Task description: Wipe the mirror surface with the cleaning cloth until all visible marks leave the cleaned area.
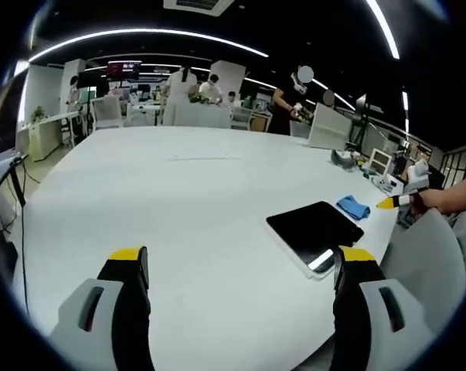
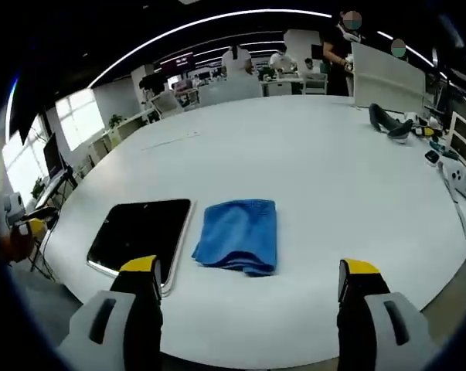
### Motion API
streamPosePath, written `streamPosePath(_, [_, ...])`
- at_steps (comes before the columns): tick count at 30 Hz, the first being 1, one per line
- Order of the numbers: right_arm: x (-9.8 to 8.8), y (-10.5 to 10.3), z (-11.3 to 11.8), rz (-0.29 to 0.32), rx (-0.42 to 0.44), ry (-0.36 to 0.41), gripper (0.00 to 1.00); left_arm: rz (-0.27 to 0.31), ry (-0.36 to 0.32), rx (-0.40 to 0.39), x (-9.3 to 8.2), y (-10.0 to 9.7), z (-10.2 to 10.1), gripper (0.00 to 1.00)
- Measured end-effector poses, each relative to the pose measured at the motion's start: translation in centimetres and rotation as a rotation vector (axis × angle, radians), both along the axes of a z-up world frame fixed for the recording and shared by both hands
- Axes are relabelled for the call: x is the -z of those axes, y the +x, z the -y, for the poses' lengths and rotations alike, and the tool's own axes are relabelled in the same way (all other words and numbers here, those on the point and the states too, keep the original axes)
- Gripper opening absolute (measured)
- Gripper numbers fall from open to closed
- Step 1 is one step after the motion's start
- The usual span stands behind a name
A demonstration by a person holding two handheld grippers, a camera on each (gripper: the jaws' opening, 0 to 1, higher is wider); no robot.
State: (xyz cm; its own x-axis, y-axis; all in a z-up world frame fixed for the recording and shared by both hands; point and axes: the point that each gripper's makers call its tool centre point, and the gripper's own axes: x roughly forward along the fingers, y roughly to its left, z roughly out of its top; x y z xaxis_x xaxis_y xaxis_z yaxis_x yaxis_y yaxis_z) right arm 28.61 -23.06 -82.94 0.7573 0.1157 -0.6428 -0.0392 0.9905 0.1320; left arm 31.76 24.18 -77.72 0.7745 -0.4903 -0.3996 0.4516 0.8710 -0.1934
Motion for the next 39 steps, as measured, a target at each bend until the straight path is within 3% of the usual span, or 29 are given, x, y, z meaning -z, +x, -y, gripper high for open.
streamPosePath(4, [0.4,-0.5,0.4,-0.013,0.004,0.007,0.97,-0.003,-0.004,-0.022,0.1,0.1,-0.3,0.99])
streamPosePath(7, [0.3,-0.2,0.4,-0.016,-0.052,-0.038,0.97,0.009,-0.005,-0.034,-0.2,-0.1,-0.7,0.99])
streamPosePath(10, [-0.5,0.0,0.3,-0.002,-0.070,-0.056,0.97,0.003,0.002,-0.046,-0.1,-0.1,-1.2,0.99])
streamPosePath(16, [-1.2,0.9,1.6,0.026,-0.046,-0.039,0.93,0.039,0.006,-0.059,-1.8,0.2,-1.9,0.99])
streamPosePath(19, [-1.6,1.6,1.6,0.023,-0.049,-0.039,0.85,0.029,0.010,-0.079,-1.4,0.6,-2.7,0.99])
streamPosePath(22, [-2.2,2.5,1.6,0.016,-0.045,-0.047,0.87,0.050,0.007,-0.081,-2.0,0.4,-2.7,0.99])
streamPosePath(27, [-3.4,3.5,1.4,0.022,-0.059,-0.067,0.88,0.016,0.005,-0.065,-1.2,-0.3,-2.2,0.99])
streamPosePath(28, [-3.3,3.4,1.2,-0.012,-0.061,-0.073,0.88,0.015,0.005,-0.061,-1.2,-0.4,-2.0,0.99])
streamPosePath(34, [-3.2,4.4,0.1,-0.065,-0.086,-0.063,0.86,0.016,0.008,-0.043,-1.5,-0.4,-0.8,0.99])
streamPosePath(37, [-2.6,4.3,-0.5,-0.147,-0.097,-0.065,0.79,0.000,0.014,-0.013,-1.3,-0.8,0.0,0.99])
streamPosePath(39, [-2.8,4.7,-0.4,-0.152,-0.069,-0.059,0.74,0.005,0.016,0.000,-1.3,-0.8,0.3,0.99])
